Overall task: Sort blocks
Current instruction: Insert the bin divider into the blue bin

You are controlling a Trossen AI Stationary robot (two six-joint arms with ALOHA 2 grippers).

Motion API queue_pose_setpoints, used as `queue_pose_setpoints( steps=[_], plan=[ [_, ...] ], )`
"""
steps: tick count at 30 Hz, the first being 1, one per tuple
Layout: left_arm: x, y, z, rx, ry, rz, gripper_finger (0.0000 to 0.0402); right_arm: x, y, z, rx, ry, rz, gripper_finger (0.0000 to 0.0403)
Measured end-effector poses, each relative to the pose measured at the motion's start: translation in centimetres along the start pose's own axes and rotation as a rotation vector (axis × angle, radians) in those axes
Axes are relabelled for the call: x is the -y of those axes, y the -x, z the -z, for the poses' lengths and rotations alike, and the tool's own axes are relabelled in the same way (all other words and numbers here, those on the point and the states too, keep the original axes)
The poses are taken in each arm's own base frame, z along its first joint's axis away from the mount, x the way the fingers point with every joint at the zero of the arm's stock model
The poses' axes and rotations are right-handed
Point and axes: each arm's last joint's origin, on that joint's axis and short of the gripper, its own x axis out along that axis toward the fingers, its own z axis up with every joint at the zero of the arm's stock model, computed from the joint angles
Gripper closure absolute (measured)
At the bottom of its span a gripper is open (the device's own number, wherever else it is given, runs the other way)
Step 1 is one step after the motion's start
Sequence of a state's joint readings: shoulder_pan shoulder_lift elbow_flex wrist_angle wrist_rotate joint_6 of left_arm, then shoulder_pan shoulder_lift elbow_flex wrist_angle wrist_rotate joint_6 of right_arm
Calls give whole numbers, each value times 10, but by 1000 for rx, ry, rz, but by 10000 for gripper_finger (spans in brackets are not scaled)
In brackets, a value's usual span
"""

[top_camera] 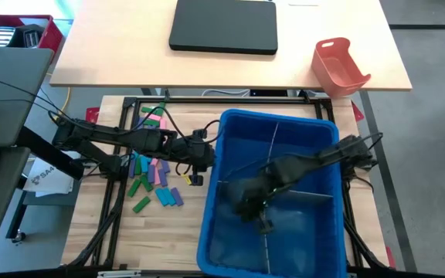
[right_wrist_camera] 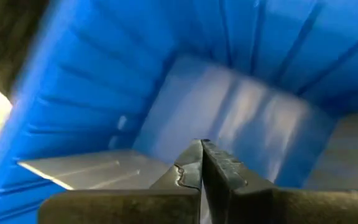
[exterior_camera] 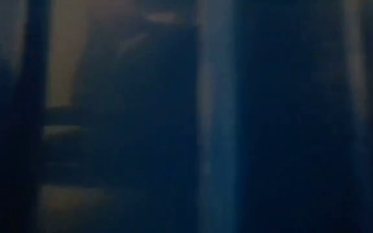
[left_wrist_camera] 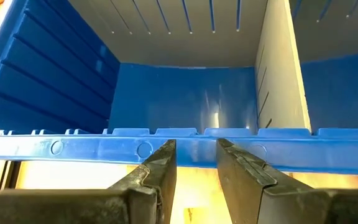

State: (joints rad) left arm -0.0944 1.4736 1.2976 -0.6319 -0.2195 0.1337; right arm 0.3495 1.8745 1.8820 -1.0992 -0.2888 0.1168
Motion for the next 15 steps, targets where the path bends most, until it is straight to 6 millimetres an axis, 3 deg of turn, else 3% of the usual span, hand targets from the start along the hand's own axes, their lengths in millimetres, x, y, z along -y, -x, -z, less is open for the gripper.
queue_pose_setpoints(
  steps=[7, 15],
  plan=[
    [0, 1, 0, 0, -1, -2, 296, 22, -45, 21, -255, -117, 66, 403],
    [0, 0, 0, 4, 1, -3, 296, 26, -44, 39, -452, -251, 122, 403]
  ],
)
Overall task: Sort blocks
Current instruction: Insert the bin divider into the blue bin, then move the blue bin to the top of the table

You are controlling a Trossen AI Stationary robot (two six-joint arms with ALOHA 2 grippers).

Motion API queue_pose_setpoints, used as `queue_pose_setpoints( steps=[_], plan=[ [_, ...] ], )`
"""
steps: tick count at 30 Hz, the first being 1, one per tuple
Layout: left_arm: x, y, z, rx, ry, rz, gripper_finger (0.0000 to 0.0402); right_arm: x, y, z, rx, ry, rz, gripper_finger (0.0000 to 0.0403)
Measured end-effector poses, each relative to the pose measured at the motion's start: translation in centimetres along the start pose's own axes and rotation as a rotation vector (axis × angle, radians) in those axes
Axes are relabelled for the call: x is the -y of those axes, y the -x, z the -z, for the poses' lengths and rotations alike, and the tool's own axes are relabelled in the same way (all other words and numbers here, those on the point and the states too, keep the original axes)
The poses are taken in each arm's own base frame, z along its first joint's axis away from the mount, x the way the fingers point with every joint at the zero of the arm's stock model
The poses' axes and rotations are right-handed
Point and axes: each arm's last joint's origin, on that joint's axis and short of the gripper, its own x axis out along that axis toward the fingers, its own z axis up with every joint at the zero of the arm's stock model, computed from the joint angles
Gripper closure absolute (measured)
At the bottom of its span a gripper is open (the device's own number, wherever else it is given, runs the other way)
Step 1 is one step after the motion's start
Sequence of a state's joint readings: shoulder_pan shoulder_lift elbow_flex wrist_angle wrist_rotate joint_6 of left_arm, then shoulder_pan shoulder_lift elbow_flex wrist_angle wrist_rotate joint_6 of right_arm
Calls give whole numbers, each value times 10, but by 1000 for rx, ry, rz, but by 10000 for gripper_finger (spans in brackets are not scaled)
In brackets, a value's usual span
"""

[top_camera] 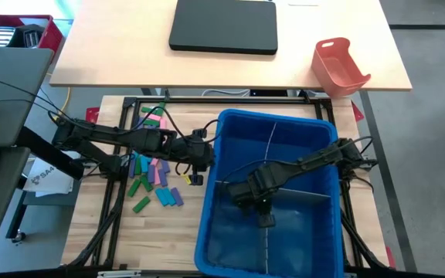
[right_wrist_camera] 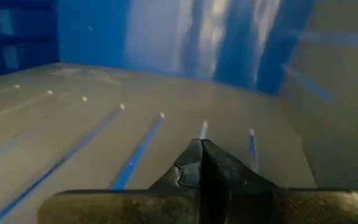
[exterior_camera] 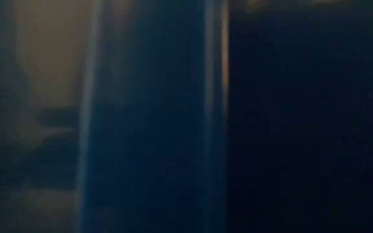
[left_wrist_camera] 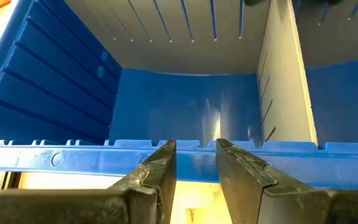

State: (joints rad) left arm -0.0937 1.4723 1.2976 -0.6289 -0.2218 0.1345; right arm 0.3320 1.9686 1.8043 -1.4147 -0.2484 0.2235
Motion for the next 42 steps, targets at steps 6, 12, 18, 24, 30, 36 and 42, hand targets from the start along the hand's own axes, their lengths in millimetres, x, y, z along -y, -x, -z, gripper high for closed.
queue_pose_setpoints(
  steps=[6, 12, 18, 24, 30, 36, 42],
  plan=[
    [0, 0, 0, 1, 0, 3, 296, -4, 1, 3, -13, 4, 37, 403],
    [0, 1, 0, 2, -16, -6, 296, -17, 40, 3, 167, 65, 234, 403],
    [-7, 25, -3, 81, -5, -35, 296, -38, 99, 34, 428, 54, 432, 403],
    [-6, 49, -10, 222, 135, 30, 296, -48, 131, 82, 589, -87, 497, 403],
    [-9, 24, -3, 155, 319, -2, 286, -46, 131, 109, 639, -256, 467, 384],
    [-33, 0, 0, 139, 447, 26, 218, -38, 113, 121, 605, -326, 500, 289],
    [-64, -14, 12, 79, 576, -80, 135, -25, 100, 128, 587, -338, 572, 189]
  ],
)
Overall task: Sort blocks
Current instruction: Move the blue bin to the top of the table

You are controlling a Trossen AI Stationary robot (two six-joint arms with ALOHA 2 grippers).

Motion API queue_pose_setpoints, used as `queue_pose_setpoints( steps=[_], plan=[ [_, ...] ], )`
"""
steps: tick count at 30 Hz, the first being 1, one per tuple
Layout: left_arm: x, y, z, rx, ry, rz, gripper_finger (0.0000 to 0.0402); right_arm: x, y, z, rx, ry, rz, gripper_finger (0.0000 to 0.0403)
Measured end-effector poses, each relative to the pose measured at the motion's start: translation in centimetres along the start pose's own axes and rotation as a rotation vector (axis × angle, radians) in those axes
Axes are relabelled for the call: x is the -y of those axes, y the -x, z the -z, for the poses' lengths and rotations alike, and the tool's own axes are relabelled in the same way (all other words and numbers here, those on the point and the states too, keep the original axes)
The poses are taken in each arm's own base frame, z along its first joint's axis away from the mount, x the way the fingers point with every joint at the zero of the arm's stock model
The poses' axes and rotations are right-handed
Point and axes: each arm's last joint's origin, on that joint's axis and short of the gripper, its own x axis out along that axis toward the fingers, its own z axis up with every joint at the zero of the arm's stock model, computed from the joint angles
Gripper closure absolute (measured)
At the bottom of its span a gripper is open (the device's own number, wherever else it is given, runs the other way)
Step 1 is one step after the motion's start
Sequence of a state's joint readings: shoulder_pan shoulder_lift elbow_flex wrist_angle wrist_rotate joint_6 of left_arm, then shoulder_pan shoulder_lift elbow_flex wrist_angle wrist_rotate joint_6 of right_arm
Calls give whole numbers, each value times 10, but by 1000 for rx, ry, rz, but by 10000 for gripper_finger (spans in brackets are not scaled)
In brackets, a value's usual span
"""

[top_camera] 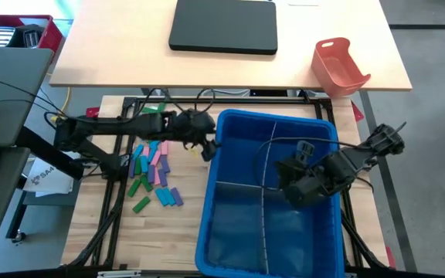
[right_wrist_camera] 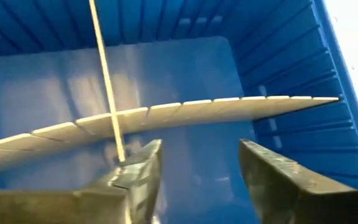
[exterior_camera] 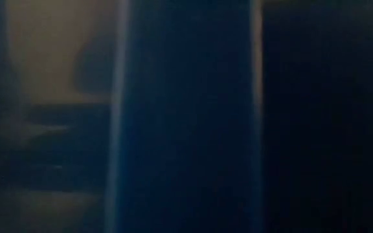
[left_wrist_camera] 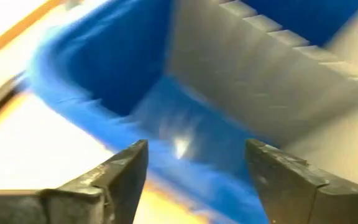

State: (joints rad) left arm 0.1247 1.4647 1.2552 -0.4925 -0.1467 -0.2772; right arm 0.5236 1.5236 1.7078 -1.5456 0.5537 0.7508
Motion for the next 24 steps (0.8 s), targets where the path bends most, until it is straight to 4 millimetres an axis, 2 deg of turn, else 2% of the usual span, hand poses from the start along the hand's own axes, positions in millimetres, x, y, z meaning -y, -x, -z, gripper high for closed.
queue_pose_setpoints(
  steps=[4, 9, 12, 16, 19, 24],
  plan=[
    [-13, -4, 1, -17, 2, -132, 119, 2, -6, 2, 34, 38, 67, 166],
    [-13, -11, 2, -45, 18, -77, 120, 6, -18, 0, 51, 66, 154, 164],
    [-12, -14, 2, -44, 19, -51, 121, 20, -34, -4, -29, 44, 196, 166],
    [-12, -13, 3, -54, 18, -47, 121, 39, -65, -2, -202, 94, 173, 177],
    [-12, -14, 3, -61, 3, -49, 121, 56, -84, 1, -255, 100, 182, 191],
    [-20, -25, 3, -78, -29, -60, 128, 80, -90, -2, -196, 28, 175, 204]
  ],
)
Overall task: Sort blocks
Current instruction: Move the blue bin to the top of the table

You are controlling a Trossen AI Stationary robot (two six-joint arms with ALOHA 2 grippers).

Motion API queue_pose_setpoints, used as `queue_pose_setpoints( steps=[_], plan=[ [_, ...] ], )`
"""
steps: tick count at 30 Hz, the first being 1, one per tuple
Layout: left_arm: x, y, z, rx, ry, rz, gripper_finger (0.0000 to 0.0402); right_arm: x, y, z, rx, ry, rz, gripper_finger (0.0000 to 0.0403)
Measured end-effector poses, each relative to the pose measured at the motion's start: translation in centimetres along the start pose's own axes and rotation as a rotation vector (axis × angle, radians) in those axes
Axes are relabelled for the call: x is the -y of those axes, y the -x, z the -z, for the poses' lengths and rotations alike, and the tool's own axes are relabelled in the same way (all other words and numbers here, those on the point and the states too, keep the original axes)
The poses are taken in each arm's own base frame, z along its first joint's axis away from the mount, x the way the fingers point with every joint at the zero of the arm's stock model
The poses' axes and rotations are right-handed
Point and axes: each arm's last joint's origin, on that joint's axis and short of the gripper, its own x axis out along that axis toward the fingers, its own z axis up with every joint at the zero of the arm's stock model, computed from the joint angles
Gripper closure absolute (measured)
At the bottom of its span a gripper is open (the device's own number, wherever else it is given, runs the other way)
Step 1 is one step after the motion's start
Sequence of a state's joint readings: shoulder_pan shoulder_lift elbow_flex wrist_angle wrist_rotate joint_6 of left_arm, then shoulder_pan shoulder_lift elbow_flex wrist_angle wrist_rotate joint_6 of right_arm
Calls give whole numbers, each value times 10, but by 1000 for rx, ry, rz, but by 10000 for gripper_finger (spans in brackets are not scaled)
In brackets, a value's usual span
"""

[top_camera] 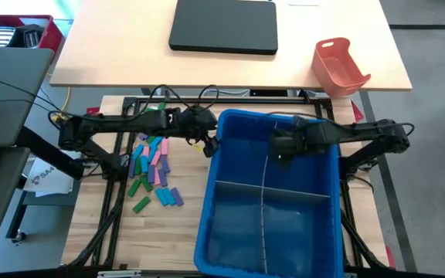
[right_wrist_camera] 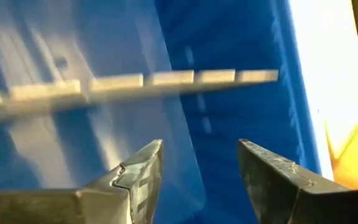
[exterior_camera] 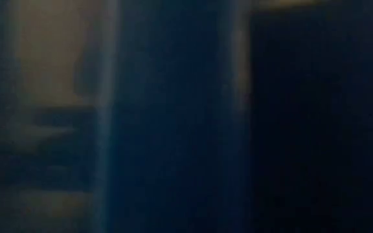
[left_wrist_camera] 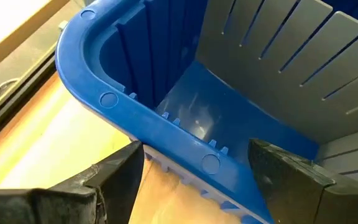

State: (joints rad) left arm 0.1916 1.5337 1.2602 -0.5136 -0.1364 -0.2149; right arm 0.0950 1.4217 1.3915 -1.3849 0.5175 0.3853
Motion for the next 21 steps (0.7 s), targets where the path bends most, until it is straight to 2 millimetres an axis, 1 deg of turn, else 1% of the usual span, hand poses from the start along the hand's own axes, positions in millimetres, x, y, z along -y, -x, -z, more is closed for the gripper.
queue_pose_setpoints(
  steps=[3, 5, 8, 12, 15, 17, 19, 21],
  plan=[
    [-11, -12, -5, 15, -30, 7, 146, 6, 7, -4, 69, -9, -23, 205],
    [-20, -19, -10, 56, -59, 10, 159, 8, 13, -7, 120, 2, -41, 206],
    [-35, -24, -21, 158, -134, 6, 175, 11, 21, -9, 174, 16, -89, 206],
    [-60, -24, -33, 259, -248, -69, 194, 11, 25, -13, 217, 9, -131, 206],
    [-81, -25, -39, 317, -255, -97, 209, 9, 25, -18, 257, -9, -146, 206],
    [-94, -30, -44, 338, -238, -62, 220, 7, 25, -23, 295, -7, -155, 206],
    [-104, -35, -50, 353, -207, -14, 231, 6, 26, -27, 326, -6, -162, 206],
    [-110, -34, -60, 365, -189, -2, 242, 9, 25, -32, 356, -48, -168, 206]
  ],
)
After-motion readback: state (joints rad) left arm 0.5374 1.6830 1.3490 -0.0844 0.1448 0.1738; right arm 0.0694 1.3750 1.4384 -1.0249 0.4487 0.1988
